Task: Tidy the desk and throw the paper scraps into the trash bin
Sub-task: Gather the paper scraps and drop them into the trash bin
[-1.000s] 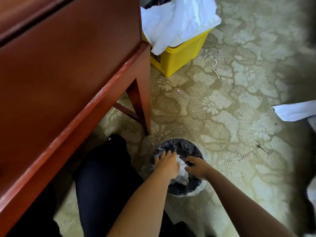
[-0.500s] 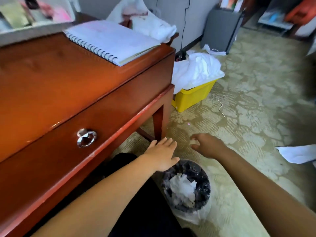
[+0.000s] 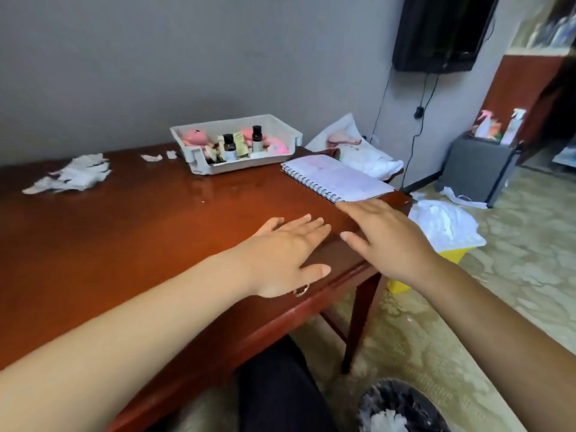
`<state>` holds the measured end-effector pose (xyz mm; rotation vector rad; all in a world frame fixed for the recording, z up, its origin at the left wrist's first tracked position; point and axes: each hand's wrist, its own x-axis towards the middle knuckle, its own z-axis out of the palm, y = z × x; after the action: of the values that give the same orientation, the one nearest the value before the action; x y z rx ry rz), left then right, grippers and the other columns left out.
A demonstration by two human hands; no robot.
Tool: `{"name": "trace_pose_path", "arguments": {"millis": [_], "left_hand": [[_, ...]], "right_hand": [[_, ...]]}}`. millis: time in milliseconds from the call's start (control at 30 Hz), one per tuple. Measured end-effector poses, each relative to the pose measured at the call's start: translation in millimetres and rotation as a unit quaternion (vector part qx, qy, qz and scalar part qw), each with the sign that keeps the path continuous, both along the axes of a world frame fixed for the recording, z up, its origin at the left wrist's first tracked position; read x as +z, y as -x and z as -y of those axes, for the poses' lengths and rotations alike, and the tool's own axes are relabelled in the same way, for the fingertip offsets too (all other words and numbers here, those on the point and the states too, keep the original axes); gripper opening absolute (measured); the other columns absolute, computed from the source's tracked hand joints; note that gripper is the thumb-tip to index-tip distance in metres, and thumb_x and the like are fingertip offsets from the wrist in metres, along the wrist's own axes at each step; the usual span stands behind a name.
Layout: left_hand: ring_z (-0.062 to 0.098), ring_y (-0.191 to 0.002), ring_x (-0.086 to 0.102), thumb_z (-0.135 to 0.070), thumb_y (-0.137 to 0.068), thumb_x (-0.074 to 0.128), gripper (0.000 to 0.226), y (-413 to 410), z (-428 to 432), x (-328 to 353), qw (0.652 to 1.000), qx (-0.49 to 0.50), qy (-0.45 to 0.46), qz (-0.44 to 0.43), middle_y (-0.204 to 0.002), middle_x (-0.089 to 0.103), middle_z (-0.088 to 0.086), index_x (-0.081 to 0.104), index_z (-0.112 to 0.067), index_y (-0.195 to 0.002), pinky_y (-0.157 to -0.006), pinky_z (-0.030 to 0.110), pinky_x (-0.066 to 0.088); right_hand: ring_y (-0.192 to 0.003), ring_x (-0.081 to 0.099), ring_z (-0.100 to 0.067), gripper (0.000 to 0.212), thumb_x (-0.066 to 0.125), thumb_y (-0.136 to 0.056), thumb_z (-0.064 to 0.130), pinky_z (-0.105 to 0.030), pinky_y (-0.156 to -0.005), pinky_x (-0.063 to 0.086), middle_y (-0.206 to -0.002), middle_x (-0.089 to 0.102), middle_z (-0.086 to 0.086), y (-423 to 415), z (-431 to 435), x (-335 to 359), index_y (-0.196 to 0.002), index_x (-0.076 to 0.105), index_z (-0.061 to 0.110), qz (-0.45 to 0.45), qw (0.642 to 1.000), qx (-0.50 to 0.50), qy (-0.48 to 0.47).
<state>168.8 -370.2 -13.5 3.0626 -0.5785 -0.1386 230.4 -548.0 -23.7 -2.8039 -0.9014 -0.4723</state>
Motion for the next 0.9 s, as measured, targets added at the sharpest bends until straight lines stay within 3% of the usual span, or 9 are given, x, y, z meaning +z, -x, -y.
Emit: {"name": "trace_pose_path", "arguments": {"millis": [167, 433, 567, 667, 900], "left_hand": [[0.006, -0.146, -0.008, -0.052, -0.097, 0.029, 0.067, 34, -77, 23, 0.995, 0.096, -0.023, 0.020, -0.159, -0.005, -0.010, -0.001, -0.028, -0.151, -0.117, 0.036, -0.004], [0.010, -0.147, -0.004, -0.050, -0.097, 0.032, 0.067, 66, -189, 21, 0.967, 0.255, 0.003, 0.009, -0.160, 0.000, -0.005, 0.005, -0.024, -0.152, -0.118, 0.036, 0.002], [0.014, -0.147, -0.003, -0.052, -0.096, 0.034, 0.068, 66, -240, 3, 0.943, 0.331, 0.037, 0.014, -0.160, 0.000, -0.001, 0.008, -0.022, -0.152, -0.118, 0.037, 0.005], [0.014, -0.147, -0.007, -0.051, -0.096, 0.034, 0.069, 60, -278, -4, 0.922, 0.376, 0.056, 0.075, -0.160, -0.002, -0.001, 0.009, -0.019, -0.152, -0.118, 0.037, 0.003], [0.016, -0.148, -0.004, -0.050, -0.096, 0.033, 0.067, 18, -362, -11, 0.870, 0.464, 0.077, 0.145, -0.160, 0.002, 0.001, 0.010, -0.018, -0.151, -0.118, 0.040, 0.006]], "right_hand": [[-0.140, 0.027, -0.015, 0.053, 0.046, -0.095, 0.034, -0.034, -0.112, 0.027, -0.149, 0.038, 0.007, 7, -89, 14, -0.145, 0.030, 0.026, 0.014, 0.996, 0.085, 0.006], [-0.138, 0.032, -0.021, 0.052, 0.046, -0.096, 0.032, -0.039, -0.110, 0.034, -0.150, 0.036, 0.000, 1, -241, 12, -0.145, 0.031, 0.023, -0.043, 0.982, 0.183, 0.035], [-0.136, 0.036, -0.024, 0.051, 0.046, -0.096, 0.034, -0.042, -0.109, 0.038, -0.149, 0.038, -0.003, -17, -301, 4, -0.144, 0.034, 0.021, -0.101, 0.978, 0.182, 0.021], [-0.135, 0.037, -0.027, 0.051, 0.045, -0.096, 0.035, -0.042, -0.109, 0.037, -0.148, 0.037, -0.007, -39, -336, -1, -0.143, 0.035, 0.019, -0.125, 0.978, 0.164, 0.009], [-0.136, 0.034, -0.031, 0.053, 0.045, -0.095, 0.035, -0.041, -0.109, 0.033, -0.148, 0.036, -0.012, -100, -396, -9, -0.142, 0.035, 0.013, -0.128, 0.986, 0.103, -0.037]]}}
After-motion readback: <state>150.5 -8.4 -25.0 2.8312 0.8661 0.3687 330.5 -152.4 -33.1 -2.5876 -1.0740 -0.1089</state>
